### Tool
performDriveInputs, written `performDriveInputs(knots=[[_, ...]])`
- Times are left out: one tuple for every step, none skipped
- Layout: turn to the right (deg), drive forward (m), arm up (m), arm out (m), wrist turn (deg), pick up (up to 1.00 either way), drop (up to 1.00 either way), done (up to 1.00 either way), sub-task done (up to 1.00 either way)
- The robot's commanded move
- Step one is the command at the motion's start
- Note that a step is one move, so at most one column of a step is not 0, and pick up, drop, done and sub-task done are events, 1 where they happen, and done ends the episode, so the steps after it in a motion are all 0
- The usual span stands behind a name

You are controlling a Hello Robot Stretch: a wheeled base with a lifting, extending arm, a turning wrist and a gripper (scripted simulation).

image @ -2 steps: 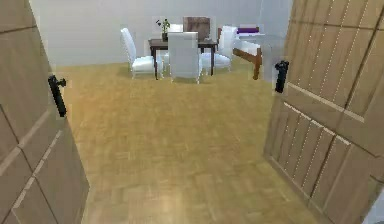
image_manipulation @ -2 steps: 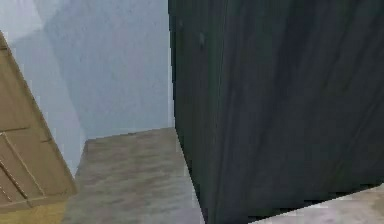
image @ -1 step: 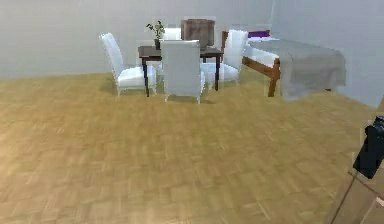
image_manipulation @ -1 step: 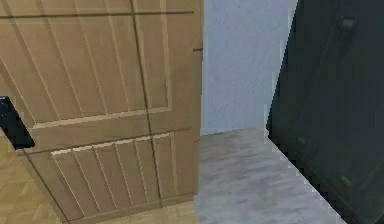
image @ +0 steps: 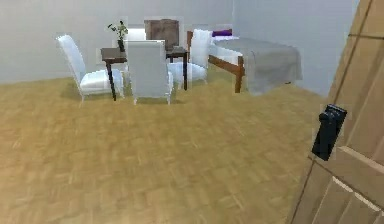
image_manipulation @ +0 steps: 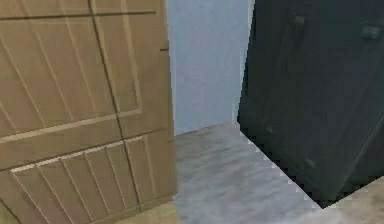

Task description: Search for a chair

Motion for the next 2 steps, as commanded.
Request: performDriveInputs(knots=[[0.0, 0.25, 0.00, 0.00, 0.0, 0.00, 0.00, 0.00, 0.00], [-21.0, 0.00, 0.00, 0.00, 0.0, 0.00, 0.00, 0.00, 0.00]])
